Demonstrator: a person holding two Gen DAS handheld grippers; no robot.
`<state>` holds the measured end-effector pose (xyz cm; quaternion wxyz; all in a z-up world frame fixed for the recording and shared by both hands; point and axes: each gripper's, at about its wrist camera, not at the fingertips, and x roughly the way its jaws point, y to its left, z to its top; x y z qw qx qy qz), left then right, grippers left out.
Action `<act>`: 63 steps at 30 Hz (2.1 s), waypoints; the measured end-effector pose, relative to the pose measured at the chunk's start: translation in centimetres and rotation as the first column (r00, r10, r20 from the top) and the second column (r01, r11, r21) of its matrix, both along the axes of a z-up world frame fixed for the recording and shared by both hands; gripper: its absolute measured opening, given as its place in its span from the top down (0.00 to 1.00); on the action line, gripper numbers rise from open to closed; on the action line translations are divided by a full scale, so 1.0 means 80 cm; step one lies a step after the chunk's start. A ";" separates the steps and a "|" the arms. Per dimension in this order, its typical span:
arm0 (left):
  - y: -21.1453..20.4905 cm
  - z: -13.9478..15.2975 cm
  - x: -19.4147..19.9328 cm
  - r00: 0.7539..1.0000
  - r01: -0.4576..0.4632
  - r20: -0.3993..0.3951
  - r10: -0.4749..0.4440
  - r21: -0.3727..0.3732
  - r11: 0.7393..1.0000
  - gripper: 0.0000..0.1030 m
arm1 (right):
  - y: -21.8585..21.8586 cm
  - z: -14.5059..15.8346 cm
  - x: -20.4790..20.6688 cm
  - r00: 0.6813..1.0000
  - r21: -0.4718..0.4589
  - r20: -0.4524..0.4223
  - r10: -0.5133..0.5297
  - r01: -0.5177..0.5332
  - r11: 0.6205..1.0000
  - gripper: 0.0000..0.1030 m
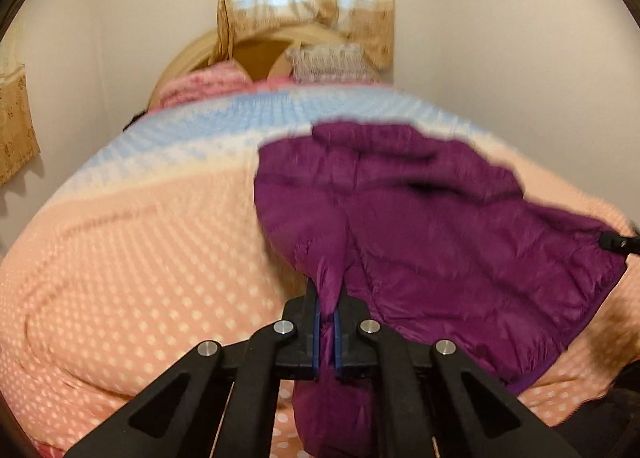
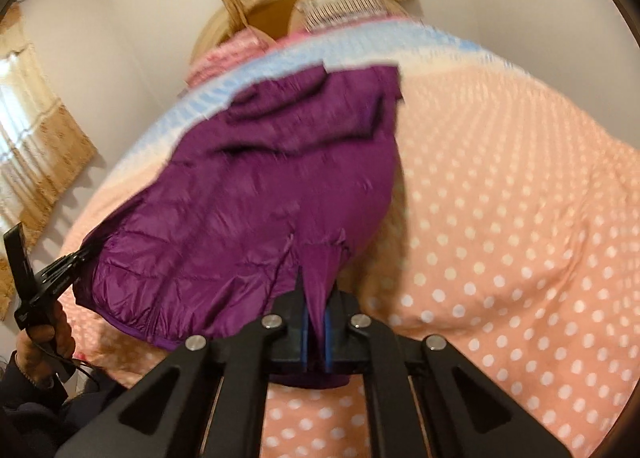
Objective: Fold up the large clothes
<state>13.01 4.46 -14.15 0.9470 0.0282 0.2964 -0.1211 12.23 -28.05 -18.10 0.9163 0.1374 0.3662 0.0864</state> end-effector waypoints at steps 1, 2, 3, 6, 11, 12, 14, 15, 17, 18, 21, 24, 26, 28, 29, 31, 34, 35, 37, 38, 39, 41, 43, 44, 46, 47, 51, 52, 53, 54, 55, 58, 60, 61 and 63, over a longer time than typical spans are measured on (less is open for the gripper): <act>0.003 0.017 -0.008 1.000 0.010 0.025 -0.010 -0.011 1.000 0.97 | 0.001 0.014 -0.009 1.000 0.001 0.027 0.001 -0.001 1.000 0.94; 0.005 0.031 -0.014 0.999 0.013 0.050 -0.012 -0.012 1.000 0.97 | 0.002 0.029 -0.019 0.998 0.003 0.058 0.001 -0.002 1.000 0.94; 0.008 0.046 -0.024 0.997 0.016 0.077 -0.014 -0.020 1.000 0.97 | 0.004 0.048 -0.028 0.996 0.005 0.094 0.002 -0.003 1.000 0.94; 0.020 0.090 -0.045 0.991 0.029 0.134 -0.020 -0.064 0.998 0.97 | 0.008 0.102 -0.054 0.978 -0.002 0.207 0.001 -0.001 1.000 0.94; 0.027 0.136 -0.043 0.977 0.052 0.209 -0.037 -0.065 0.997 0.97 | 0.009 0.174 -0.069 0.933 -0.030 0.359 0.011 0.000 1.000 0.94; 0.023 0.134 -0.029 0.976 0.048 0.215 -0.037 -0.045 0.998 0.97 | 0.012 0.178 -0.057 0.928 -0.041 0.372 0.012 0.004 0.999 0.94; 0.018 0.117 0.020 0.982 0.037 0.186 -0.032 -0.024 0.999 0.97 | 0.013 0.172 -0.021 0.927 -0.043 0.374 0.009 0.008 0.999 0.94; 0.014 0.100 0.059 0.988 0.027 0.155 -0.026 -0.005 1.000 0.97 | 0.012 0.164 0.009 0.934 -0.033 0.358 0.000 0.012 0.999 0.94; 0.008 0.076 0.108 0.991 0.009 0.137 -0.014 0.037 0.999 0.96 | 0.010 0.139 0.071 0.944 -0.027 0.327 -0.036 0.048 0.998 0.94; 0.004 0.065 0.134 0.991 0.004 0.130 -0.010 0.048 0.999 0.96 | 0.007 0.131 0.083 0.947 -0.025 0.316 -0.052 0.063 0.998 0.94; -0.003 0.039 0.200 0.996 0.001 0.094 -0.006 0.049 0.999 0.93 | -0.009 0.102 0.153 0.956 0.003 0.269 -0.114 0.117 0.993 0.94; -0.011 0.025 0.243 0.997 -0.005 0.080 0.001 0.053 0.999 0.90 | -0.023 0.079 0.211 0.964 0.006 0.221 -0.150 0.152 0.988 0.94; -0.014 0.020 0.263 0.998 -0.022 0.060 0.019 0.051 0.998 0.85 | -0.026 0.065 0.235 0.967 -0.011 0.198 -0.161 0.166 0.986 0.94; -0.017 0.017 0.276 0.997 -0.050 0.059 0.048 0.042 0.998 0.75 | -0.034 0.054 0.251 0.970 -0.017 0.172 -0.173 0.178 0.984 0.94; -0.016 0.019 0.276 0.996 -0.062 0.070 0.059 0.041 0.997 0.58 | -0.035 0.045 0.264 0.972 -0.020 0.154 -0.180 0.185 0.983 0.94; -0.009 0.025 0.274 0.973 -0.179 0.156 0.170 0.046 0.983 0.11 | -0.037 0.035 0.279 0.973 -0.033 0.135 -0.189 0.195 0.980 0.94; -0.001 0.030 0.262 0.936 -0.246 0.264 0.233 0.015 0.969 0.01 | -0.038 0.019 0.300 0.977 -0.026 0.105 -0.188 0.191 0.981 0.93; -0.004 0.029 0.267 0.937 -0.256 0.256 0.239 0.038 0.966 0.01 | -0.038 0.017 0.306 0.976 -0.027 0.102 -0.193 0.197 0.980 0.93; -0.011 0.027 0.271 0.923 -0.308 0.265 0.278 0.077 0.948 0.01 | -0.041 0.014 0.323 0.975 -0.025 0.085 -0.207 0.210 0.977 0.88; -0.014 0.026 0.273 0.913 -0.336 0.276 0.299 0.093 0.937 0.01 | -0.043 0.015 0.330 0.973 -0.011 0.075 -0.220 0.221 0.975 0.83; -0.017 0.026 0.274 0.905 -0.359 0.284 0.318 0.107 0.927 0.01 | -0.045 0.016 0.336 0.970 0.003 0.070 -0.233 0.233 0.972 0.73; -0.024 0.025 0.276 0.891 -0.399 0.282 0.356 0.109 0.911 0.01 | -0.044 0.022 0.340 0.963 0.026 0.081 -0.257 0.256 0.966 0.51; -0.034 0.022 0.281 0.904 -0.376 0.260 0.340 0.103 0.921 0.01 | -0.037 0.028 0.339 0.954 0.018 0.113 -0.278 0.278 0.960 0.26; -0.043 0.018 0.285 0.912 -0.363 0.246 0.328 0.116 0.924 0.01 | -0.029 0.032 0.338 0.954 0.005 0.124 -0.271 0.273 0.962 0.24; -0.064 0.008 0.294 0.923 -0.344 0.238 0.303 0.151 0.927 0.01 | -0.004 0.032 0.340 0.966 -0.033 0.118 -0.228 0.234 0.972 0.24; -0.073 0.003 0.300 0.926 -0.339 0.237 0.295 0.171 0.925 0.01 | 0.007 0.030 0.343 0.971 -0.049 0.114 -0.208 0.214 0.976 0.26; -0.108 -0.016 0.332 0.944 -0.312 0.189 0.271 0.235 0.921 0.01 | 0.074 0.009 0.360 0.995 -0.209 0.062 -0.074 0.086 0.974 0.53; -0.117 -0.023 0.343 0.948 -0.305 0.177 0.264 0.272 0.913 0.01 | 0.085 0.003 0.365 0.997 -0.241 0.047 -0.062 0.072 0.968 0.53; -0.124 -0.031 0.353 0.942 -0.325 0.186 0.278 0.310 0.893 0.01 | 0.093 -0.002 0.370 0.997 -0.274 0.036 -0.061 0.069 0.959 0.53; -0.126 -0.036 0.360 0.938 -0.338 0.190 0.289 0.331 0.881 0.01 | 0.098 -0.008 0.376 0.997 -0.306 0.029 -0.066 0.072 0.949 0.53; -0.126 -0.048 0.372 0.938 -0.344 0.173 0.300 0.354 0.870 0.01 | 0.098 -0.013 0.381 0.997 -0.333 0.027 -0.073 0.078 0.940 0.53; -0.112 -0.077 0.402 0.931 -0.360 0.077 0.356 0.353 0.864 0.01 | 0.084 -0.034 0.395 0.993 -0.357 0.007 -0.121 0.116 0.927 0.53; -0.104 -0.086 0.413 0.928 -0.361 0.036 0.370 0.326 0.874 0.01 | 0.074 -0.046 0.399 0.989 -0.348 -0.008 -0.146 0.134 0.928 0.53; -0.105 -0.089 0.416 0.929 -0.359 0.029 0.370 0.323 0.876 0.01 | 0.069 -0.051 0.401 0.988 -0.337 -0.013 -0.153 0.140 0.931 0.53; -0.109 -0.096 0.420 0.934 -0.342 0.013 0.358 0.336 0.878 0.01 | 0.066 -0.055 0.401 0.987 -0.332 -0.014 -0.158 0.144 0.932 0.53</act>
